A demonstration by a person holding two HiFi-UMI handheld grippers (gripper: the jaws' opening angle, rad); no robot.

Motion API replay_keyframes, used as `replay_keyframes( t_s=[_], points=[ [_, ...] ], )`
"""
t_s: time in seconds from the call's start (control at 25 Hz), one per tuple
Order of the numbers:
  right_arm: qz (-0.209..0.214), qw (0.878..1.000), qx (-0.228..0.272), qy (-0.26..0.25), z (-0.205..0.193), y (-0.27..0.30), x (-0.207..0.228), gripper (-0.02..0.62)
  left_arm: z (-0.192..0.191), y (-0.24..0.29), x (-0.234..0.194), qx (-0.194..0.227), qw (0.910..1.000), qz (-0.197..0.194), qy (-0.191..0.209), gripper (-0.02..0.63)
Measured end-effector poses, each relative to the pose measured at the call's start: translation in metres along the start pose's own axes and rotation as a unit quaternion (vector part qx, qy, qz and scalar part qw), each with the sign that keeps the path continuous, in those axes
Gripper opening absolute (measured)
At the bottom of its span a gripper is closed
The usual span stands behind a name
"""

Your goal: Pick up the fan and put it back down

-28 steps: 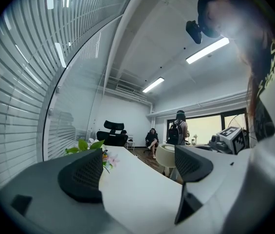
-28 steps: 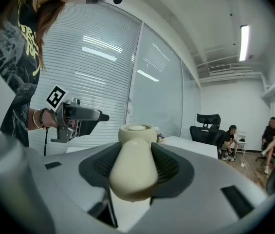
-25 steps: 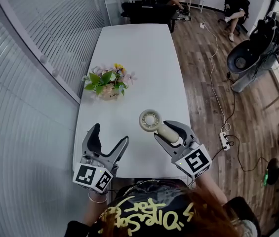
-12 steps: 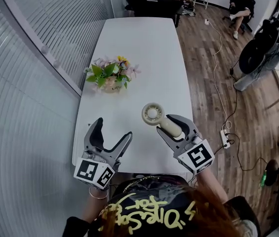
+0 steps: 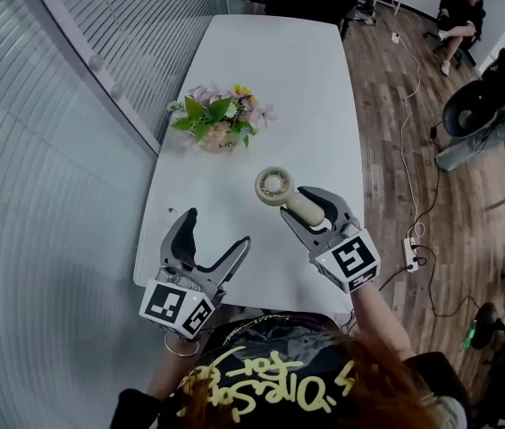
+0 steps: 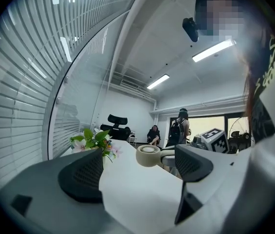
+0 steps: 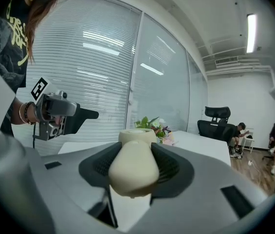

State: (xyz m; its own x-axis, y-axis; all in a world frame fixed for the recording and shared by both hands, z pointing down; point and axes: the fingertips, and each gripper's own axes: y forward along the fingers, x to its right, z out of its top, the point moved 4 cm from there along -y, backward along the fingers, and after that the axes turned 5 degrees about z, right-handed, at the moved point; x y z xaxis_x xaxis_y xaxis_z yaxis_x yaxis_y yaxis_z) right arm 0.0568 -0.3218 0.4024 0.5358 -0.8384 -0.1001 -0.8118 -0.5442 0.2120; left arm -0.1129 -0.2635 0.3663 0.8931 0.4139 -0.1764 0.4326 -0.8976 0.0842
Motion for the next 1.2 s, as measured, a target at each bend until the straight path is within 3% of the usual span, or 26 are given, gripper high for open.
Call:
replay_keyframes(
  t_s=[0.64, 1.2],
  points=[
    [0.026, 0.998, -0.056, 0.027, -0.051, 0.086, 0.02, 0.192, -0.01, -0.005, -0.03, -0.016, 0.9992, 0.035, -0.014, 0.459],
    [0.028, 0.994, -0.094, 0.043, -0.084, 0.112, 0.015, 0.192, -0.015, -0.019, -0.038, -0.025, 0.9978, 0.058, -0.022, 0.459]
  ],
)
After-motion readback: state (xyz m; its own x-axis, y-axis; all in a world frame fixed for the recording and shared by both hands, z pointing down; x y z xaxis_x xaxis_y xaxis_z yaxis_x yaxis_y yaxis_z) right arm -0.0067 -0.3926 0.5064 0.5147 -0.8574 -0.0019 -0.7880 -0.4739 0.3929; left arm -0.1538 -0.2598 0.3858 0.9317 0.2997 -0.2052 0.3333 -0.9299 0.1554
